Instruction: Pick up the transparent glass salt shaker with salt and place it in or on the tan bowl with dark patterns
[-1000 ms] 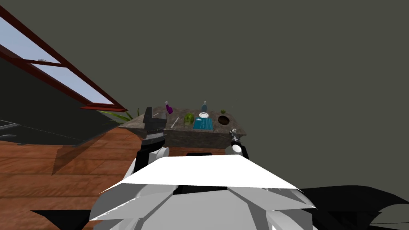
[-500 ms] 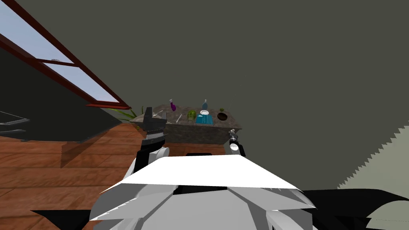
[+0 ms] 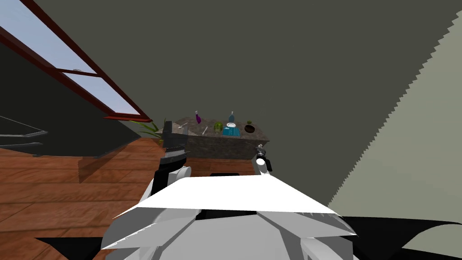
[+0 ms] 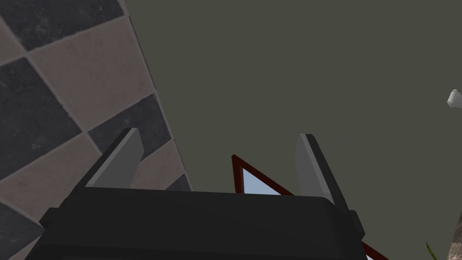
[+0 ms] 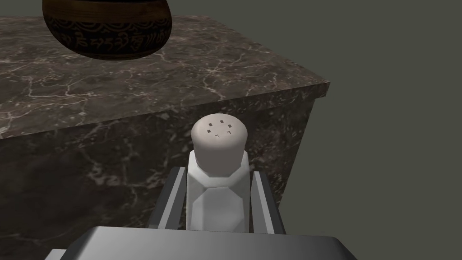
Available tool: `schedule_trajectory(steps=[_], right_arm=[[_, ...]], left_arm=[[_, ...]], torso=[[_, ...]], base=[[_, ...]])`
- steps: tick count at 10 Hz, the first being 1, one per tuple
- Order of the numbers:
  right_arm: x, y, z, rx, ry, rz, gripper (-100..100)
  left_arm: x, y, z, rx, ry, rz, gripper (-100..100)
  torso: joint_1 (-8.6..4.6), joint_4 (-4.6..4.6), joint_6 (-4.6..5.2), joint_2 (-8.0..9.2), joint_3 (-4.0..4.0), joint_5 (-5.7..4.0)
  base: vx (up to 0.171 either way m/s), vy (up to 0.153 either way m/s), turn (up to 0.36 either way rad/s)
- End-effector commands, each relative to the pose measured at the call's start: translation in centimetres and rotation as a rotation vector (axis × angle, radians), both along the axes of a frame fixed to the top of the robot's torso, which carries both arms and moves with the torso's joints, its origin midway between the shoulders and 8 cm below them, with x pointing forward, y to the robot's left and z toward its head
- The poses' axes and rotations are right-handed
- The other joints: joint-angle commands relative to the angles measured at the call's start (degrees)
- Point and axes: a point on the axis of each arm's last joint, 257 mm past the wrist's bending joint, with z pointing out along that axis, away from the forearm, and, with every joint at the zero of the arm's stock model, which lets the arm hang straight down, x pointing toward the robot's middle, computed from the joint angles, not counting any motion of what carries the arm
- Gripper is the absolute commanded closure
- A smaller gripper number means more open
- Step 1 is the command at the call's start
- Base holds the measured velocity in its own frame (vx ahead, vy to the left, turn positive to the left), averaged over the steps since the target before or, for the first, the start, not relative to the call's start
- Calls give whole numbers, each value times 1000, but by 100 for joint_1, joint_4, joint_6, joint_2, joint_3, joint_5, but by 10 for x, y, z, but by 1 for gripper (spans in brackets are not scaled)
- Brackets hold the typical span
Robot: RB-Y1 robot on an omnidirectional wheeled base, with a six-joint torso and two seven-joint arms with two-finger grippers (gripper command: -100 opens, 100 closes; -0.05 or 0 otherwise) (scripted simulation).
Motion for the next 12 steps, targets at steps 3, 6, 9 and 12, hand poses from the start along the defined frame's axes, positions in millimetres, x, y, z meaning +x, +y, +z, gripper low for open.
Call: schedule_trajectory(steps=[3, 6, 9, 12], right_arm=[[32, 9, 1, -5, 0, 8, 100], [55, 15, 7, -9, -6, 17, 100], [78, 21, 14, -15, -10, 27, 100], [101, 26, 23, -22, -12, 37, 100]], left_arm=[[0, 0, 0, 0, 0, 0, 0], [0, 0, 0, 0, 0, 0, 0], [0, 0, 0, 0, 0, 0, 0], [0, 0, 0, 0, 0, 0, 0]], torso=[[3, 0, -1, -12, -5, 1], [1, -4, -2, -38, -19, 2], [-3, -8, -2, -60, -32, 2], [-2, -11, -3, -75, -40, 3]], base=[[-141, 15, -24], [-73, 12, -24], [-26, 3, -41], [11, 3, -47]])
